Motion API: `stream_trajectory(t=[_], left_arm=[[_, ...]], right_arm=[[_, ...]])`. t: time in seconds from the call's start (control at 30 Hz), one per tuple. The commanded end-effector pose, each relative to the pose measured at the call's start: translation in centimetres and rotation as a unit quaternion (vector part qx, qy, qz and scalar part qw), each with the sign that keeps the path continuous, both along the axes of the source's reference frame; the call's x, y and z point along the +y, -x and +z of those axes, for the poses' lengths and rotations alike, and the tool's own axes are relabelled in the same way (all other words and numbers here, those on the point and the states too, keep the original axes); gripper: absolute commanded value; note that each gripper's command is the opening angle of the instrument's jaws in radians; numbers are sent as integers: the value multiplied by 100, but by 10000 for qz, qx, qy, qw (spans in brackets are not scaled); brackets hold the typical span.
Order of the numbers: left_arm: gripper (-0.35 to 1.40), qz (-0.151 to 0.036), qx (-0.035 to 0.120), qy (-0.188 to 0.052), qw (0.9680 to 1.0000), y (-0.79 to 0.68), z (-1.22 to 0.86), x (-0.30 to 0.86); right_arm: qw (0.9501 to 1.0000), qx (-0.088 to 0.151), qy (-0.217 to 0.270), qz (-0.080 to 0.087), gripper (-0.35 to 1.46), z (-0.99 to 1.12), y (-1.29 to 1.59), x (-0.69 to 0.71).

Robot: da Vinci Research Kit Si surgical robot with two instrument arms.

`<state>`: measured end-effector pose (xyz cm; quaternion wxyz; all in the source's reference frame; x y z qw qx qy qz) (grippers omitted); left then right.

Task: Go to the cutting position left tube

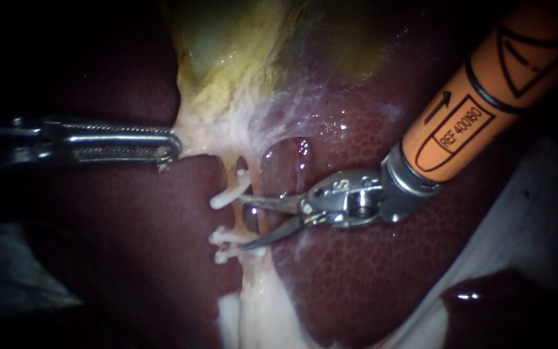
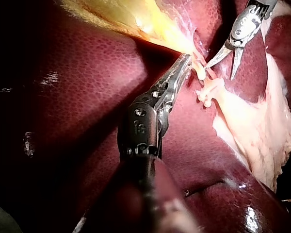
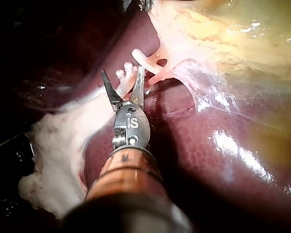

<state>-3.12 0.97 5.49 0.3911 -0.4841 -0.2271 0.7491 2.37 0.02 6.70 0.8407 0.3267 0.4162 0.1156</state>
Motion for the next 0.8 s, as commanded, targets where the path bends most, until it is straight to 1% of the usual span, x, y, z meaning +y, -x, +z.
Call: stream_trajectory(t=[0.03,0.17,0.27,0.37,0.47,0.67,0.8], left_arm=[[-35,0,2,3,10000,0,0,0],[-35,-1,2,3,10000,0,0,0],[-35,-1,3,3,10000,1,-1,-1],[-35,-2,3,3,10000,1,-1,-1],[-35,-2,3,3,10000,1,-1,-1],[-35,-2,3,3,10000,1,-2,-1],[-35,9,-7,-2,10000,2,-2,-1]], right_arm=[[10000,-29,12,-22,140,0,0,0],[9997,-199,18,-124,136,3,-1,-2],[9995,-288,59,-149,136,8,-2,-3],[9994,-318,62,-109,136,11,-2,-3],[9993,-358,71,-130,136,13,-2,-2],[9991,-408,115,-97,136,16,-3,-1],[9988,-452,133,-108,136,18,-3,0]])
